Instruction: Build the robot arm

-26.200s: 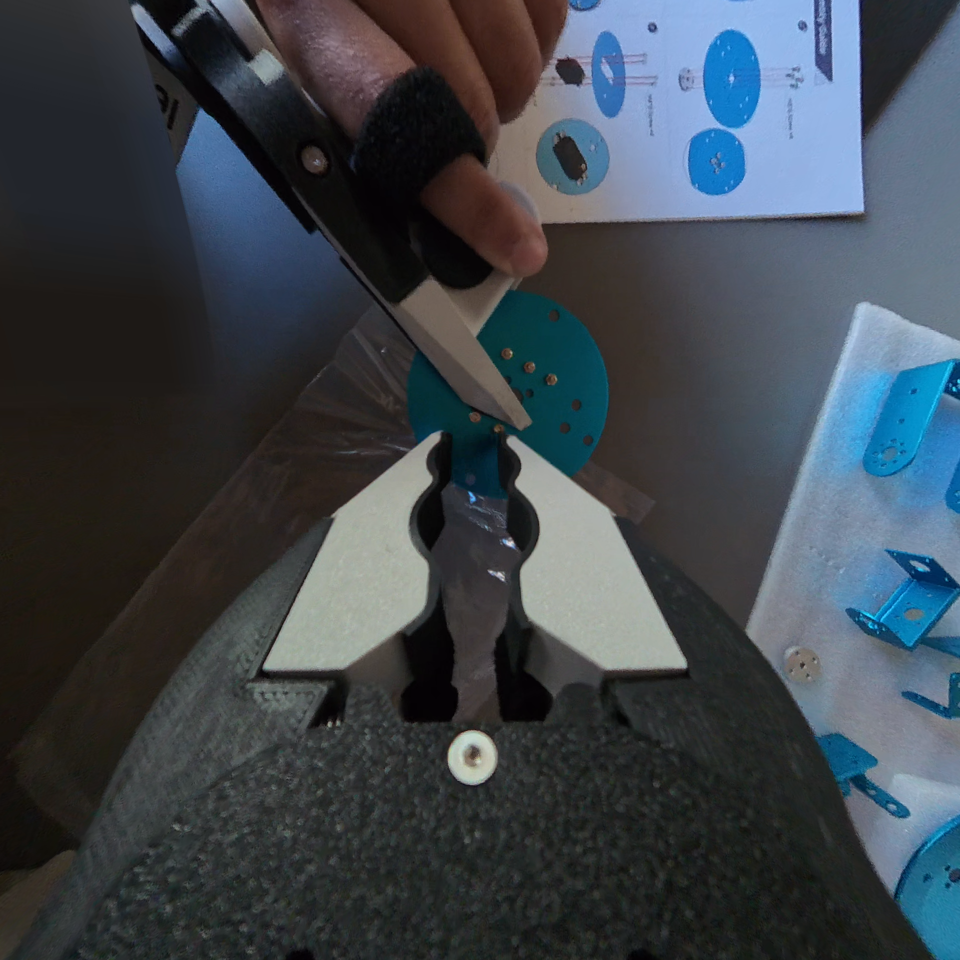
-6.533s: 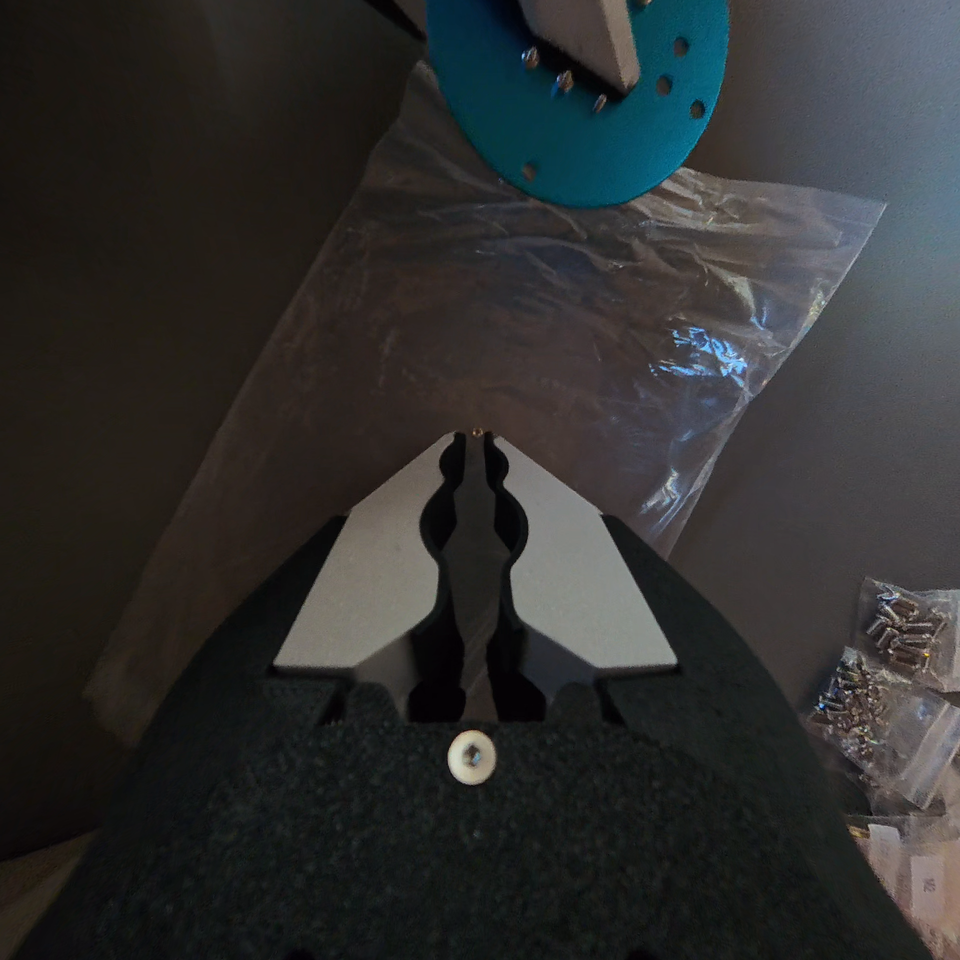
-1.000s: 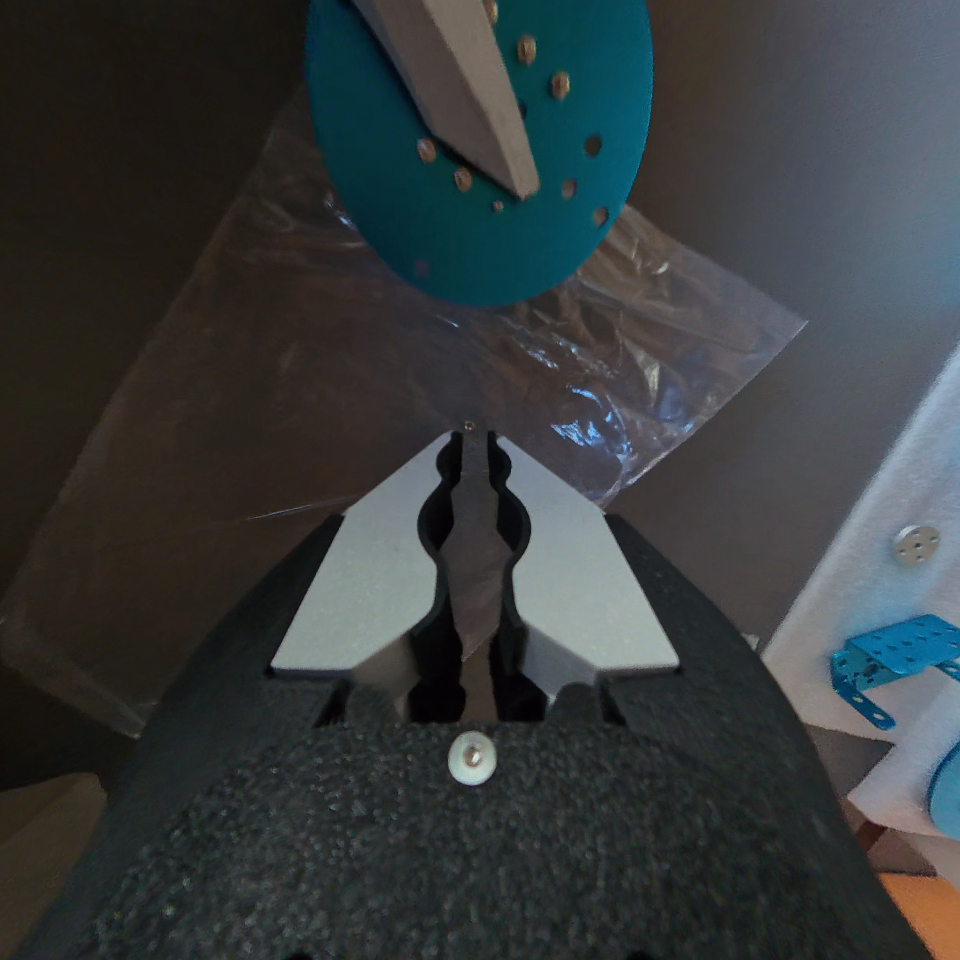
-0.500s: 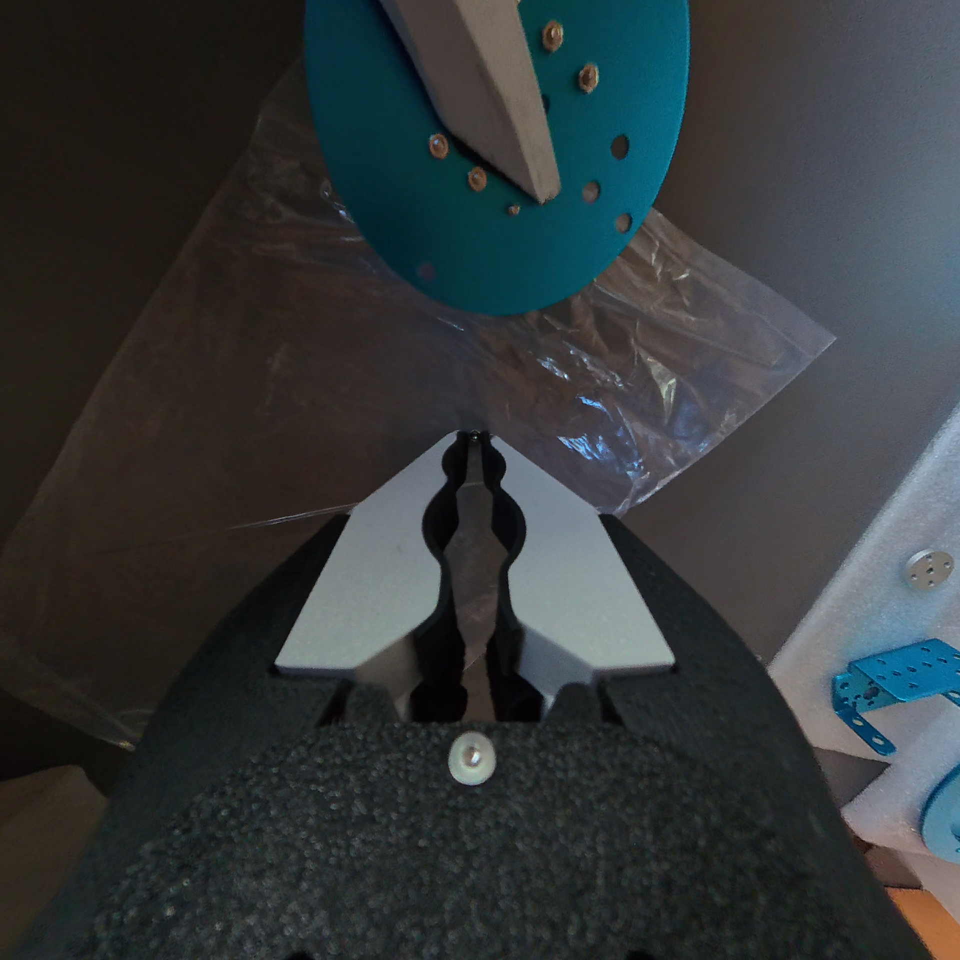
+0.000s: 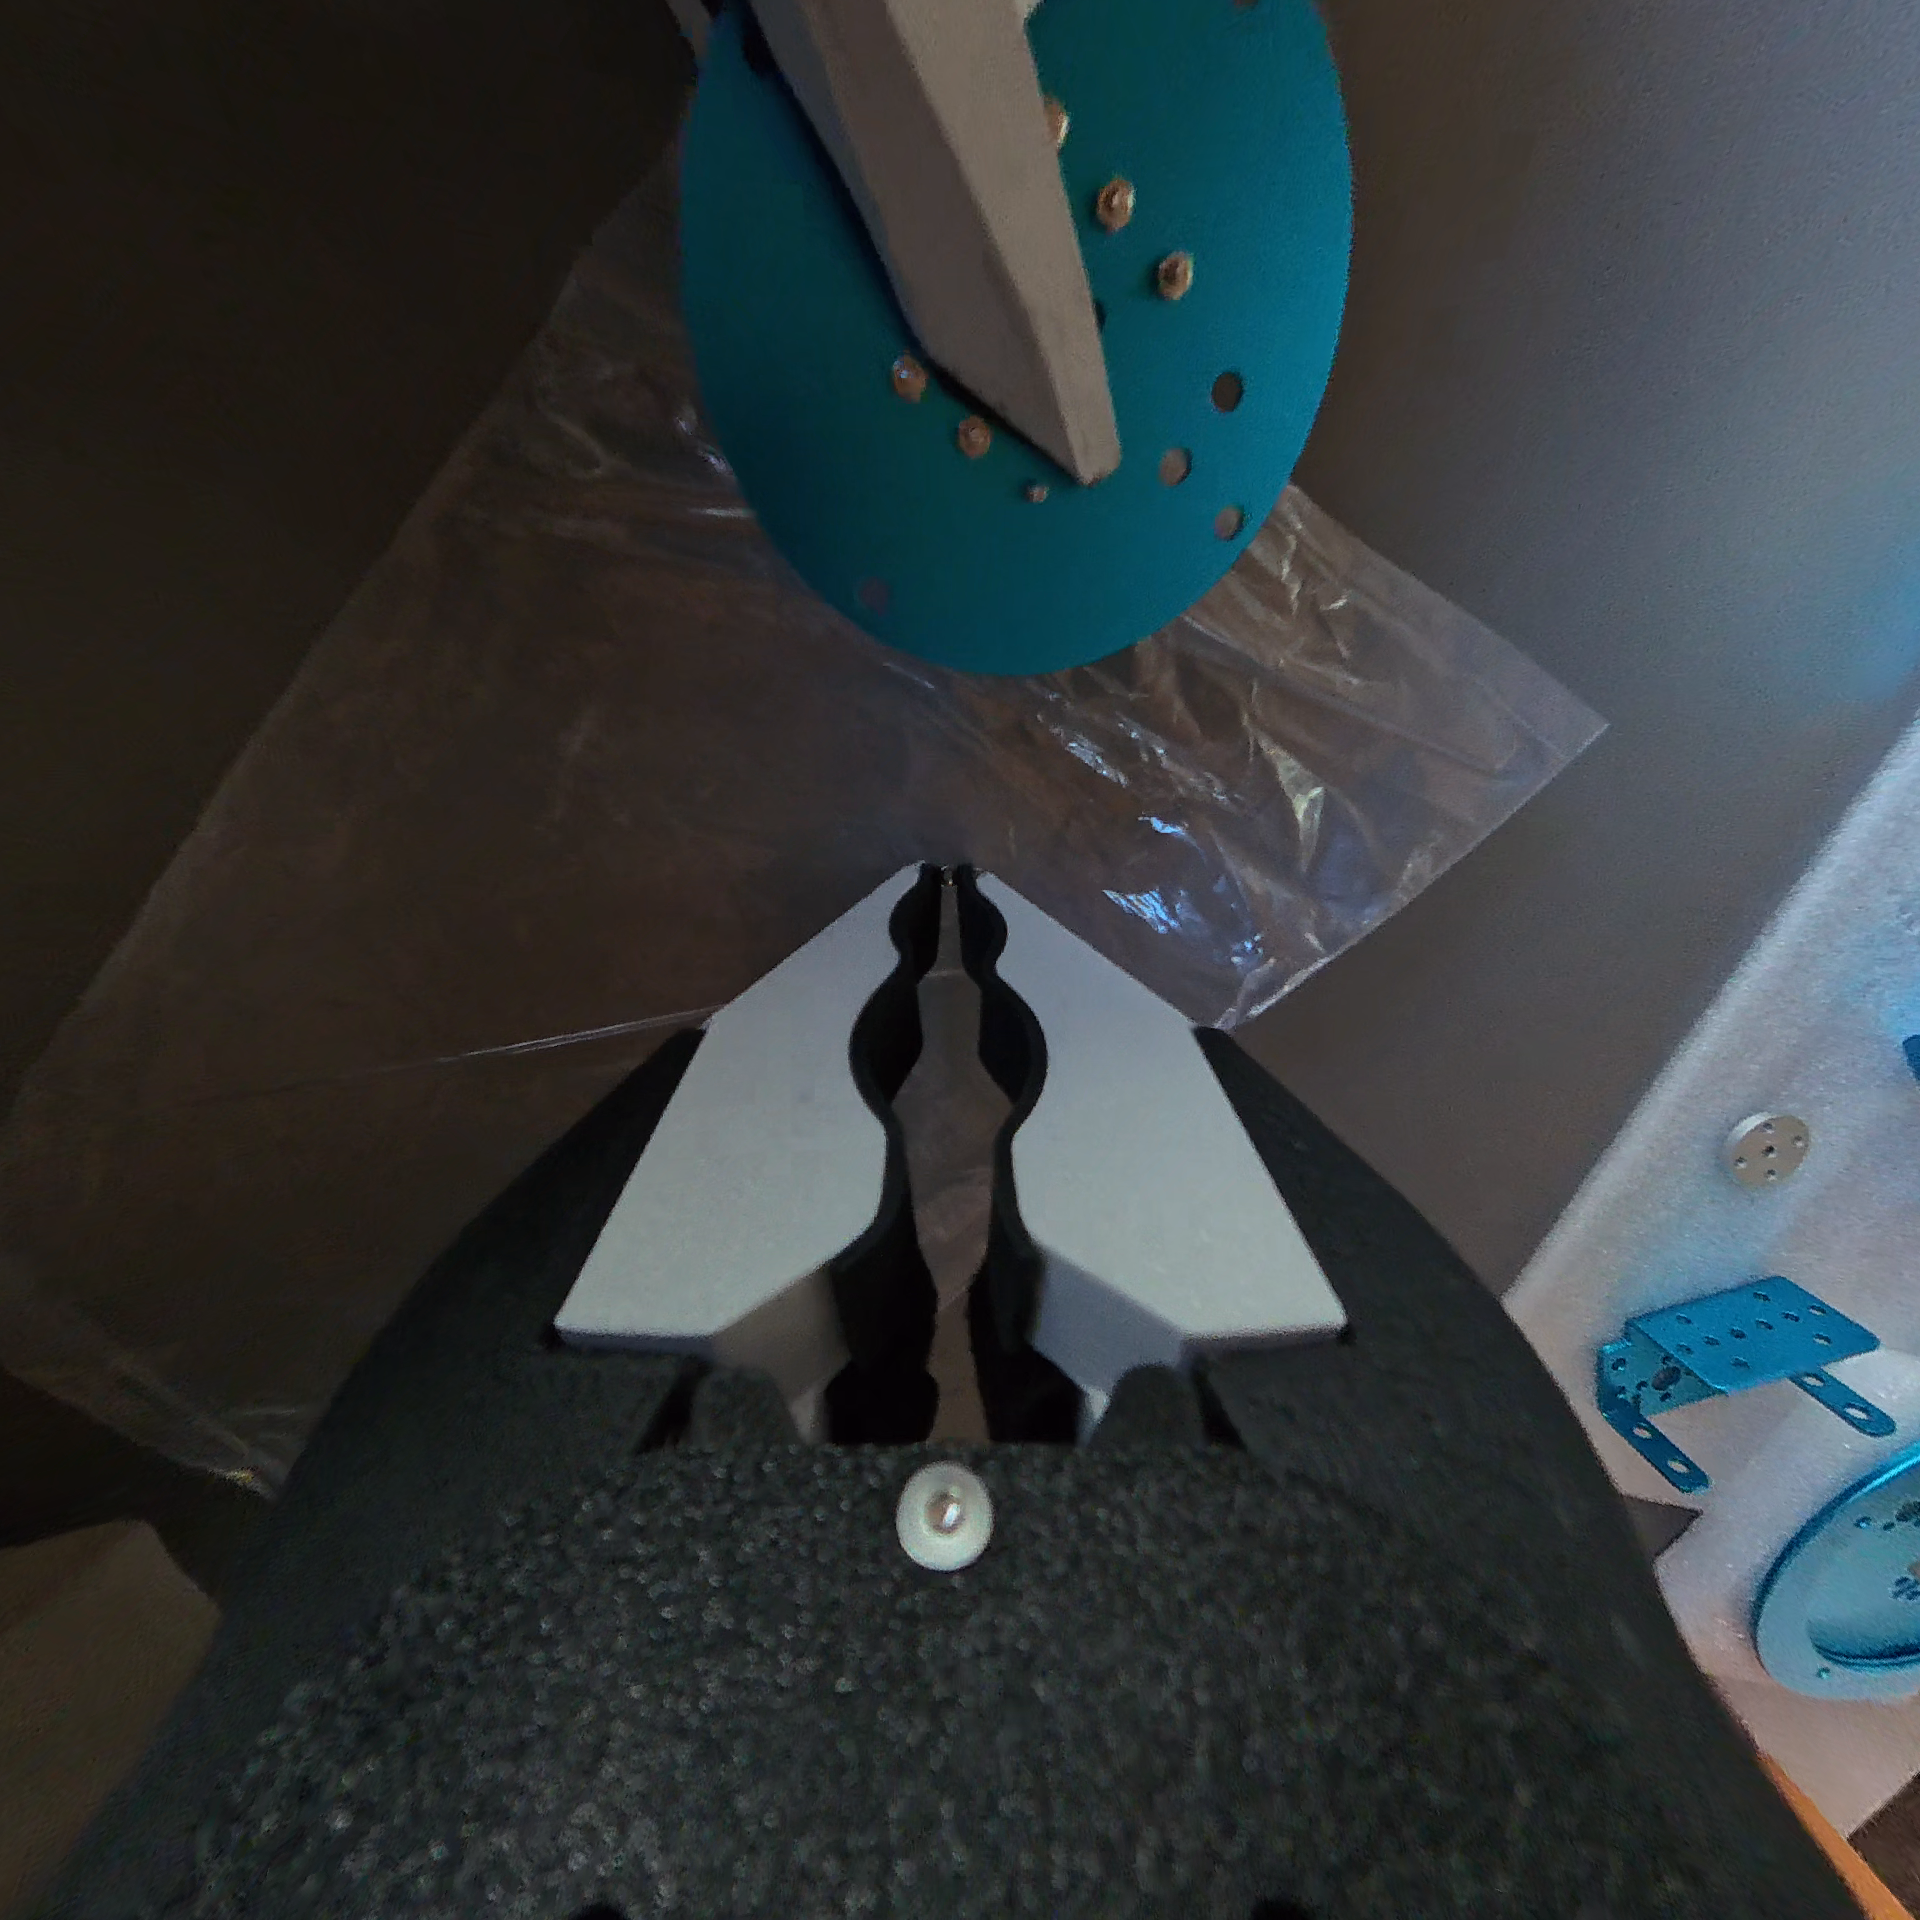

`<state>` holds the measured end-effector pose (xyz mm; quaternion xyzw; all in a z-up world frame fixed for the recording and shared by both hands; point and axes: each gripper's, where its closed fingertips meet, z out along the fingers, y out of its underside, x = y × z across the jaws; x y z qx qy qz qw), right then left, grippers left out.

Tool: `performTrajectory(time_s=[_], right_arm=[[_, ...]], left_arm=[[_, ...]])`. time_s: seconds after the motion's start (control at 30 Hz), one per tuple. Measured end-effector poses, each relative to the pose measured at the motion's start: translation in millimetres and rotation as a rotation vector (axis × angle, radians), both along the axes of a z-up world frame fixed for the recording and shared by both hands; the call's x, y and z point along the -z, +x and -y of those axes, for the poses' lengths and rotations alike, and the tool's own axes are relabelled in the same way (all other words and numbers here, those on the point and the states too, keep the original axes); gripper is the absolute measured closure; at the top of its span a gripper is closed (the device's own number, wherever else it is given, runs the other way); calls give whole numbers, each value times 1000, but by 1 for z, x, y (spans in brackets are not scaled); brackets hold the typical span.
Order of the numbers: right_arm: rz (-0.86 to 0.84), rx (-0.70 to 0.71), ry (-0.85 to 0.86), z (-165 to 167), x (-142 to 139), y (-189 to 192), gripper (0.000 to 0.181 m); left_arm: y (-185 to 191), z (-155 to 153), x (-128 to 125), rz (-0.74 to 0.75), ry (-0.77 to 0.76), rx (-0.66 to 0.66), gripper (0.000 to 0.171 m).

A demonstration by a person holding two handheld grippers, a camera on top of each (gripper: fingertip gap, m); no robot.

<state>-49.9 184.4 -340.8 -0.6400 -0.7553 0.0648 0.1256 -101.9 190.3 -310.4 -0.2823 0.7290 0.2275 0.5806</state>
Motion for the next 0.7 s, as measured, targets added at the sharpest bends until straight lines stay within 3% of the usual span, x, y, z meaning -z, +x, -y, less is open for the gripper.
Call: performTrajectory(time_s=[0.27, 0.7], right_arm=[[-201, -34, -26, 7, -47, -36, 179], [-236, -46, -37, 5, -46, -57, 181]], left_arm=[[2, 3, -5, 18, 23, 11, 171], [2, 3, -8, 33, 15, 8, 170]])
